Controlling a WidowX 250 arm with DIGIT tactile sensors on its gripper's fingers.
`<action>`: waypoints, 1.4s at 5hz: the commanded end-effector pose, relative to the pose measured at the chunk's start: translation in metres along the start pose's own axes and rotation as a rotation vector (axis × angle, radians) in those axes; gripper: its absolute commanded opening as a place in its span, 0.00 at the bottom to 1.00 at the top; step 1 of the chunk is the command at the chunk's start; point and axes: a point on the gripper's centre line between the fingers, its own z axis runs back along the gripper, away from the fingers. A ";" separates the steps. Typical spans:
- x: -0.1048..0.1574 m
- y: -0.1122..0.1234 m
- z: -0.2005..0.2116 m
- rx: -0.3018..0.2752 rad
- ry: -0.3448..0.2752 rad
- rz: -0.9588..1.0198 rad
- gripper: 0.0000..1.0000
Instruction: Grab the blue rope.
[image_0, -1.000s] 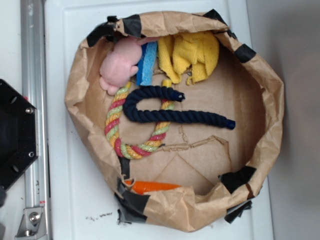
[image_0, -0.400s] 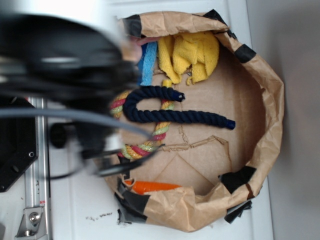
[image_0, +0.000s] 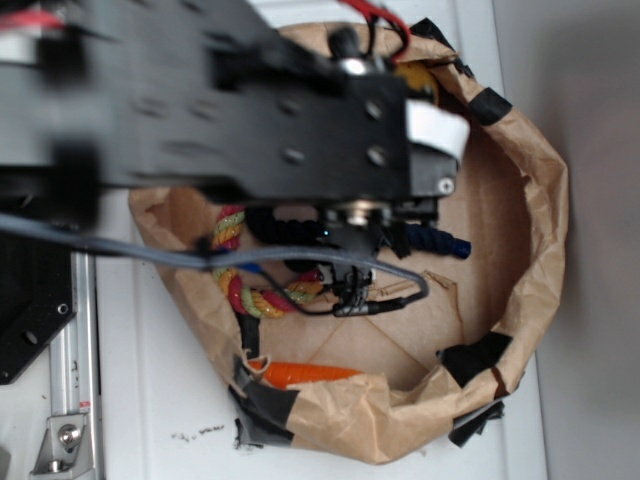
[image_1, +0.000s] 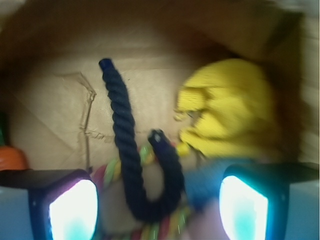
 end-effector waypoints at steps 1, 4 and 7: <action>0.002 -0.020 -0.065 -0.042 0.060 -0.159 1.00; 0.017 -0.012 -0.017 -0.090 -0.015 -0.070 0.00; 0.027 0.005 0.108 -0.078 -0.257 -0.010 0.00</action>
